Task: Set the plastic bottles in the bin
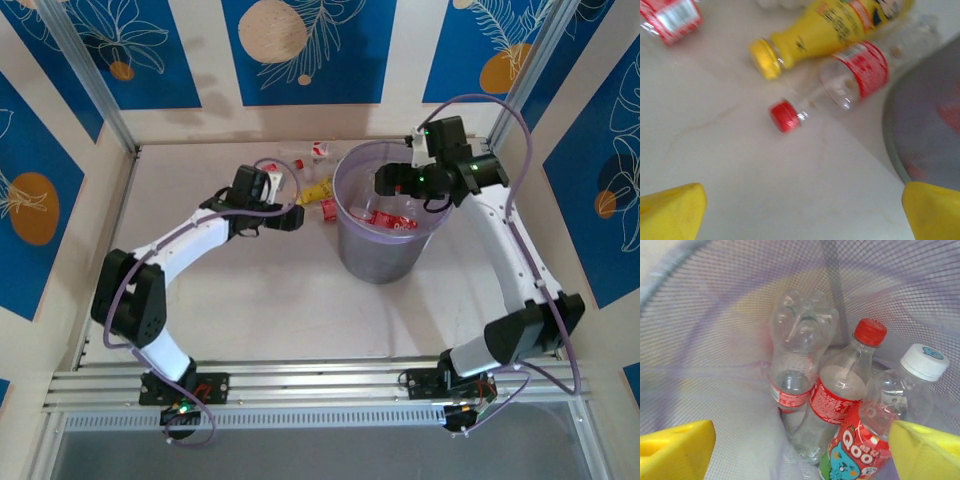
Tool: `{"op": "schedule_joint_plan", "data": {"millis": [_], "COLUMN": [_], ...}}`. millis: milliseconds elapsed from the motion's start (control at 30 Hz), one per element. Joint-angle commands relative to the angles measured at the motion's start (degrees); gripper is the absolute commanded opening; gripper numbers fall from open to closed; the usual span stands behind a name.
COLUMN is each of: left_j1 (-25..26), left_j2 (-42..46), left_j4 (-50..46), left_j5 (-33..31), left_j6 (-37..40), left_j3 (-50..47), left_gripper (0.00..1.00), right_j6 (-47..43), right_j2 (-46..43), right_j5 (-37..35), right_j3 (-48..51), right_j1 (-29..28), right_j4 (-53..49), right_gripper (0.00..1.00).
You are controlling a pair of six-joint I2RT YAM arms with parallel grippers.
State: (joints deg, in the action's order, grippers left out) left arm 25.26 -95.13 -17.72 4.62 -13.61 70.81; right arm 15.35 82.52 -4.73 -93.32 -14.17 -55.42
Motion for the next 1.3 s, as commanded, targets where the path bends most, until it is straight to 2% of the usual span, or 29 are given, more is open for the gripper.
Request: {"op": "schedule_joint_plan", "data": {"millis": [0,200,367,500,633,767,967,1100,1267], "left_j1": [-4.6,-11.1,-14.4,-16.1,-17.1,-17.1,-16.8,-16.9,-16.8], "left_j2": [-4.0,-11.9,-18.0,-23.6,-29.4,-34.8,-34.2,-34.0,-32.0], "left_j4": [-5.1,-3.0,-0.5,-1.1,-1.5,-6.1,-8.2,-12.6,-15.4], "left_j5": [-4.8,-4.1,-1.7,-2.1,0.3,0.7,3.1,1.1,-0.3], "left_j6": [3.9,6.4,8.1,10.4,12.2,14.2,15.0,15.5,15.9], "left_j3": [6.5,13.7,18.8,24.6,30.3,36.4,34.9,34.9,32.5], "left_gripper": [1.0,1.0,1.0,1.0,1.0,1.0,1.0,1.0,0.92], "right_j6": [1.6,2.5,3.2,3.5,3.3,3.3,3.1,3.1,3.2], "right_j2": [-4.3,-8.5,-11.1,-13.0,-14.2,-15.1,-15.6,-15.4,-15.4], "right_j5": [4.9,7.3,8.6,8.6,7.9,7.7,7.9,8.4,8.4], "right_j3": [1.8,4.9,5.5,5.5,5.9,6.8,7.7,7.9,8.5], "right_j1": [1.2,3.3,3.6,3.8,4.3,5.0,6.0,6.0,6.2], "right_j4": [0.4,0.4,-1.1,-2.3,-3.5,-3.8,-3.8,-3.3,-2.7], "right_gripper": [0.9,0.89,0.9,0.9,0.9,0.9,0.9,0.9,0.9]}}
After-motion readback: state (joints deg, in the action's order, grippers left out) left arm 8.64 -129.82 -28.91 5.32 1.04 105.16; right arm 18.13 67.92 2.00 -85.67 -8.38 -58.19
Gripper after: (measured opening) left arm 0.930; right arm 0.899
